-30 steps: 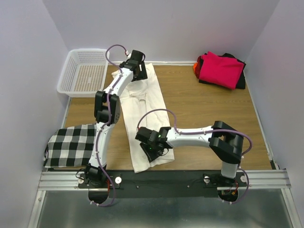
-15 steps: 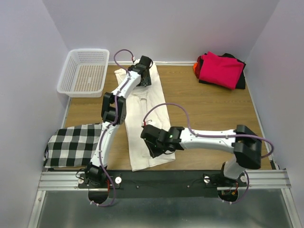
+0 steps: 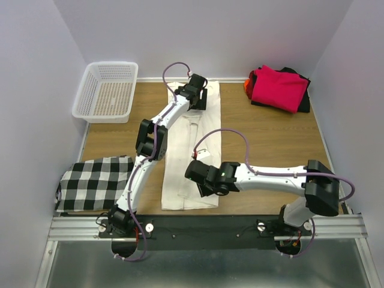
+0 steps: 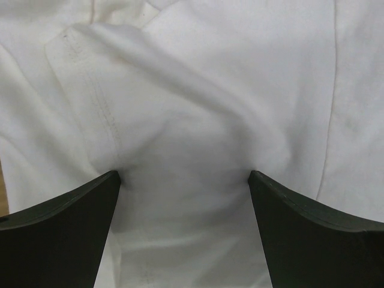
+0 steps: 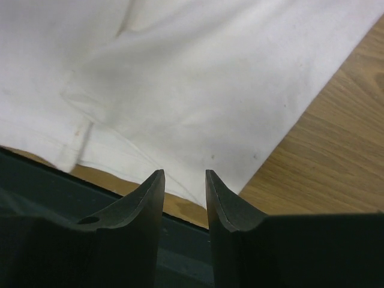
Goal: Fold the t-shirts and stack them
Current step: Rotate the tshirt 90 degrees, then grab the bottom of the folded rectangular tshirt with both arms
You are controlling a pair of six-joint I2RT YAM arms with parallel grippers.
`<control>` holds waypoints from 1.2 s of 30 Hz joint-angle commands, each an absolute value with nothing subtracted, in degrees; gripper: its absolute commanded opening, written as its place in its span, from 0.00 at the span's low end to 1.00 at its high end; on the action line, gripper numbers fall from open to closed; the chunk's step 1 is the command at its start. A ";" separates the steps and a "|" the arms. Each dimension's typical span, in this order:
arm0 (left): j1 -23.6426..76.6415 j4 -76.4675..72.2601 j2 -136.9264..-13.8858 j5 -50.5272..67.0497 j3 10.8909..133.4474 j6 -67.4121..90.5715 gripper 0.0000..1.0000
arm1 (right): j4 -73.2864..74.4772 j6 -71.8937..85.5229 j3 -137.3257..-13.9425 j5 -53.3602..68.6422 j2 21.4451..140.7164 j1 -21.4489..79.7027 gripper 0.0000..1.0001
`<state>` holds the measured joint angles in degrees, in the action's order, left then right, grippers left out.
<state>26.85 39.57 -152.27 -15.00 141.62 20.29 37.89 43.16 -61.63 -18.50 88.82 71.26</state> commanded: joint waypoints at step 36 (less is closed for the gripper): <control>28.21 27.95 -99.06 -7.65 71.13 24.70 0.98 | 40.17 50.80 -53.44 -17.84 94.57 71.81 0.25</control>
<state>27.27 30.04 -103.26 -10.98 76.97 22.92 41.34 50.15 -54.70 -19.03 93.76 71.26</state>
